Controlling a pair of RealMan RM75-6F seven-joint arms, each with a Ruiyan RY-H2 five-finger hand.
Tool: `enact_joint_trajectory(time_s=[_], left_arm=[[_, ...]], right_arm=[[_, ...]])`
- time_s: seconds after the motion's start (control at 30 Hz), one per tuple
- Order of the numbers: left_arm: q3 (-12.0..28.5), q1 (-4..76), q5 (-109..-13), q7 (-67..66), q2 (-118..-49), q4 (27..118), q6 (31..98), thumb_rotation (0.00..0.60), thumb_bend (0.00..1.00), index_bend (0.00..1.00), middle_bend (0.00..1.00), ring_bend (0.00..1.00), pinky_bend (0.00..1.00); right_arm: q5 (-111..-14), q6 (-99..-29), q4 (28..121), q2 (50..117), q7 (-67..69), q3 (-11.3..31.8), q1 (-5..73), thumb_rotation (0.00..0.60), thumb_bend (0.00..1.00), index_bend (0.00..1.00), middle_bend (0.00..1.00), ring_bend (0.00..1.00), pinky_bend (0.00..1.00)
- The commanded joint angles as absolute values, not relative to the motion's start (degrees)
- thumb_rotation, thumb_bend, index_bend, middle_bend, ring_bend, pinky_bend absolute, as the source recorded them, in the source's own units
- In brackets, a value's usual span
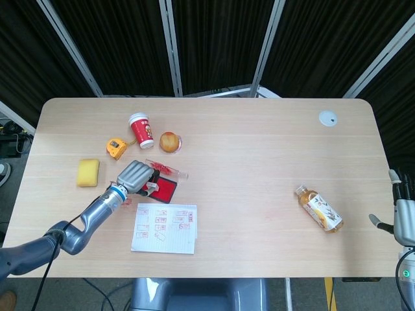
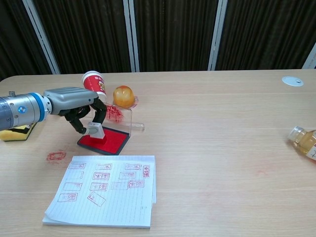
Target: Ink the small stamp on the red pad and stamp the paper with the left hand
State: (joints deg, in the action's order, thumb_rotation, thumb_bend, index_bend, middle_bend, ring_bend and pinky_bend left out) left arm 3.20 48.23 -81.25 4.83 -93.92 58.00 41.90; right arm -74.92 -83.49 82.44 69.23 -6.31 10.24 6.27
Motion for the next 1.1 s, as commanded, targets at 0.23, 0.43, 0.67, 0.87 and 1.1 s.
enact_joint_trajectory(time_s=[0.23,0.43,0.67,0.87,1.1], left_arm=[[2.77,48.05,-81.14,4.97,-94.68,56.6,41.68,0.6,0.39,0.6,0.53,0.77,0.81],[2.51,48.01,-81.19,5.33,-95.03,55.93,41.43,0.6,0.39,0.6,0.53,0.77,0.81],[2.33,48.01,-81.33,5.51,-95.22,55.67,41.42,0.6,0.39,0.6,0.53,0.77,0.81],[2.22,47.92,-81.25,5.38,-95.45,55.42,41.36,0.6,0.39,0.6,0.53,0.77,0.81],[2.34,47.91,-81.48,5.81,-95.42,55.29,41.89,0.6,0.39,0.6,0.53,0.77,0.81]], right_arm=[[-74.71,-83.26,82.24,69.27,-6.23,10.29,6.32,0.6,0.0,0.0,0.0,0.0,0.0],[-74.67,-83.27,82.19,69.31,-6.33,10.3,6.32,0.6,0.0,0.0,0.0,0.0,0.0],[-74.64,-83.29,82.23,69.27,-6.26,10.32,6.29,0.6,0.0,0.0,0.0,0.0,0.0],[-74.5,-83.11,82.13,69.3,-6.26,10.32,6.32,0.6,0.0,0.0,0.0,0.0,0.0],[-74.43,-83.01,82.06,69.37,-6.37,10.3,6.35,0.6,0.0,0.0,0.0,0.0,0.0]])
